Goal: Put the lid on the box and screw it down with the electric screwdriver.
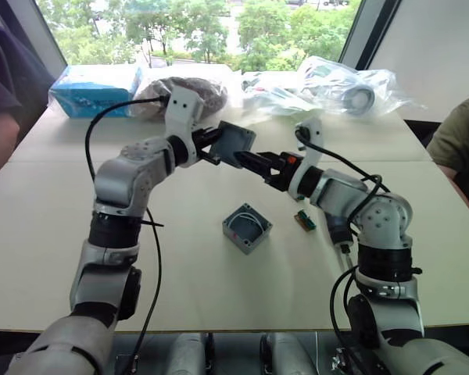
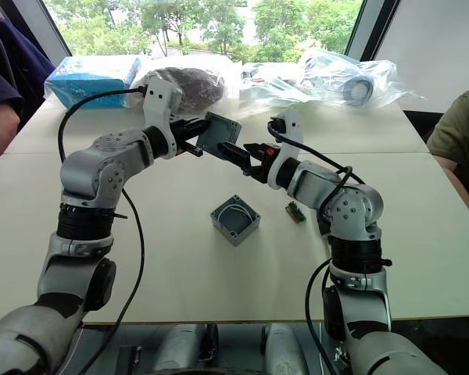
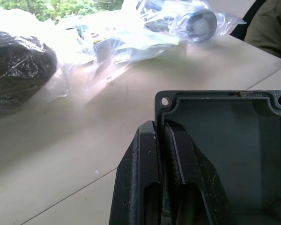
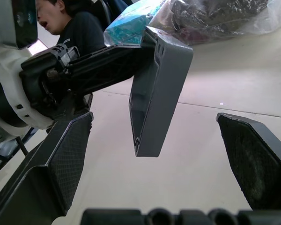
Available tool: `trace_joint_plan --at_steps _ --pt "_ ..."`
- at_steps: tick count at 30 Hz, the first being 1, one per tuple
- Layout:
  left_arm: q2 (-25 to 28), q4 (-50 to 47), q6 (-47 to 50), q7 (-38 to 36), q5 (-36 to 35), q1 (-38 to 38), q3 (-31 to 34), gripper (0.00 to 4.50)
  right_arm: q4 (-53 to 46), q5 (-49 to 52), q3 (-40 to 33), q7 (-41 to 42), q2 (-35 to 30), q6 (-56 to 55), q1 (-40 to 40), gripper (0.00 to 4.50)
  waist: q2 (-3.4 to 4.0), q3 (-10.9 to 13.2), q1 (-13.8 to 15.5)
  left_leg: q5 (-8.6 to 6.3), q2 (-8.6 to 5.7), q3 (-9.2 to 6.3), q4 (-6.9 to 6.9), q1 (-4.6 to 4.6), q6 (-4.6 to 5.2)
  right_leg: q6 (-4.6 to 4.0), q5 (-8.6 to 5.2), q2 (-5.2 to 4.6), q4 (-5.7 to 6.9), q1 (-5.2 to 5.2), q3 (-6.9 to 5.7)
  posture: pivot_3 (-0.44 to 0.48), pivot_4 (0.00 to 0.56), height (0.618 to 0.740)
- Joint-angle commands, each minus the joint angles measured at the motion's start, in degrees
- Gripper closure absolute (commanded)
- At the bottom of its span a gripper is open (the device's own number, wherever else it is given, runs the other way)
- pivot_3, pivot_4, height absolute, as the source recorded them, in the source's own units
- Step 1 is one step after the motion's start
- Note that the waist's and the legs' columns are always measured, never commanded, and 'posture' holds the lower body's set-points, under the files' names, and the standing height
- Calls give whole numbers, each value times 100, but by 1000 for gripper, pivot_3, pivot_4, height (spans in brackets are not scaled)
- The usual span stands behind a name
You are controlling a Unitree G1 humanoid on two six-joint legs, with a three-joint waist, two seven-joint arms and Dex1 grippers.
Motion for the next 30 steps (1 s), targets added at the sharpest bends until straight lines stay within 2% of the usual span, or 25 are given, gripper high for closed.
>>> trace_joint_plan --at_steps 1,2,6,11,14,15,22,23,24,27,28,30 --pt "-20 -445 15 -29 -81 11 24 4466 -112 45 -145 -21 80 -53 -69 0 0 0 -9 0 0 0 0 0 0 0 0 0 0 0 0 0 150 740" --pt "-32 -464 29 -30 -94 14 35 4466 -105 34 -150 -17 88 -62 -70 0 0 0 -8 0 0 0 -1 0 0 0 0 0 0 0 0 0 150 740" --pt "-54 -483 42 -71 -129 14 69 4500 -76 12 -194 -10 175 -137 -83 898 0 0 -9 0 0 0 -1 0 0 0 0 0 0 0 0 0 150 740" --pt "-54 -480 70 -75 -132 5 97 4500 -110 55 -260 44 234 -165 -89 2666 0 0 -6 0 0 0 -1 0 0 0 0 0 -1 0 0 0 150 740" --pt "-63 -466 79 -78 -146 6 116 4500 -132 86 -288 57 249 -163 -80 4035 1 0 -4 0 0 0 -1 0 1 0 0 0 -1 0 0 0 150 740" --pt "-64 -467 84 -80 -154 7 118 4500 -137 93 -299 56 257 -160 -79 4358 1 0 -8 0 0 0 -1 -1 1 0 0 0 -1 0 0 0 150 740" --pt "-140 -528 309 -152 -457 28 303 4500 -215 92 -282 80 276 -184 -51 4358 1 1 -10 0 1 0 -3 0 1 0 0 0 -2 -1 0 0 150 740" --pt "-141 -528 353 -194 -542 25 371 3833 -229 85 -271 92 278 -196 -46 4358 1 1 -8 -1 1 0 -3 0 1 0 0 1 -2 -1 0 0 150 740" --pt "-119 -543 375 -252 -608 30 410 3590 -250 77 -263 100 279 -207 -36 4358 1 1 -9 -1 1 0 -3 -1 1 0 0 0 -2 -1 0 0 150 740" --pt "-36 -602 473 -304 -736 43 519 2407 -294 54 -257 113 281 -245 -13 4358 1 1 -11 -1 1 -1 -3 0 1 0 0 1 -2 -1 0 0 150 740" --pt "-19 -735 623 -319 -926 50 663 2170 -328 26 -244 126 263 -274 -2 4358 1 1 -14 -1 1 -1 -3 0 1 0 0 0 -2 -1 0 0 150 740" --pt "8 -1004 975 -276 -1307 48 984 1372 -413 -17 -233 179 196 -347 34 4358 2 1 -30 -1 1 -1 -5 -1 1 0 0 1 -3 -1 0 0 150 740"
